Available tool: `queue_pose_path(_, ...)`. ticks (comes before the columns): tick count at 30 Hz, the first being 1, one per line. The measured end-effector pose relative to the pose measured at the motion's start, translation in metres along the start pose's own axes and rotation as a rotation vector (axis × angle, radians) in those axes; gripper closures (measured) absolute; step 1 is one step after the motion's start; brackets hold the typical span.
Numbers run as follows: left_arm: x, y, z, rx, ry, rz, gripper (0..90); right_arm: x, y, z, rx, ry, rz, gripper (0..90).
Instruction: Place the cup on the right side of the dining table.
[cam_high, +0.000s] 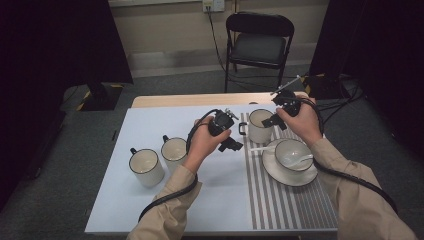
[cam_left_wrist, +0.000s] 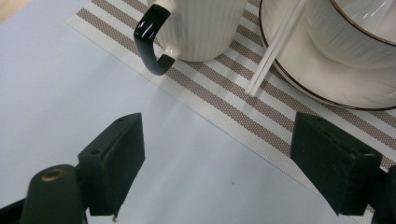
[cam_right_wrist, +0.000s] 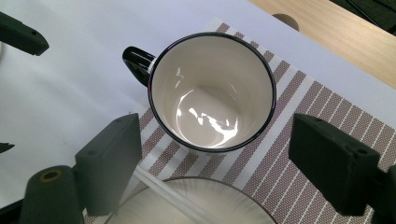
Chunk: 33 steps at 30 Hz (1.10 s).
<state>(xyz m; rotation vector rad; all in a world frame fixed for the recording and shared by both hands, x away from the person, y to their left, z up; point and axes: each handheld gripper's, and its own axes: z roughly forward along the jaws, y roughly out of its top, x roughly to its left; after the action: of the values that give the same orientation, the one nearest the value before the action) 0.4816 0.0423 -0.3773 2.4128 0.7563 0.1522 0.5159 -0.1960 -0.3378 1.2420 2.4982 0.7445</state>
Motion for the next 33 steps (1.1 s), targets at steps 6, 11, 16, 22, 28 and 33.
queue_pose_path(6,-0.002,-0.004,-0.002,0.005,-0.008,0.005,17.6,0.005,-0.002,-0.001,0.001,0.009,-0.003,16.5)
queue_pose_path(11,-0.005,-0.006,-0.002,0.006,-0.018,0.008,17.7,0.008,-0.005,-0.001,0.01,0.009,-0.02,16.4)
queue_pose_path(16,-0.006,-0.008,-0.002,0.006,-0.02,0.011,17.7,0.009,-0.007,-0.002,0.013,0.02,-0.015,16.5)
queue_pose_path(22,-0.01,-0.009,-0.003,-0.002,-0.027,0.017,17.7,0.009,-0.01,-0.005,0.011,0.017,-0.014,16.7)
queue_pose_path(28,-0.011,-0.011,-0.003,-0.001,-0.035,0.016,17.6,0.01,-0.014,-0.005,0.014,0.019,-0.013,16.8)
queue_pose_path(33,-0.012,-0.014,-0.004,-0.008,-0.037,0.01,17.6,0.012,-0.017,-0.006,0.015,0.027,-0.019,16.9)
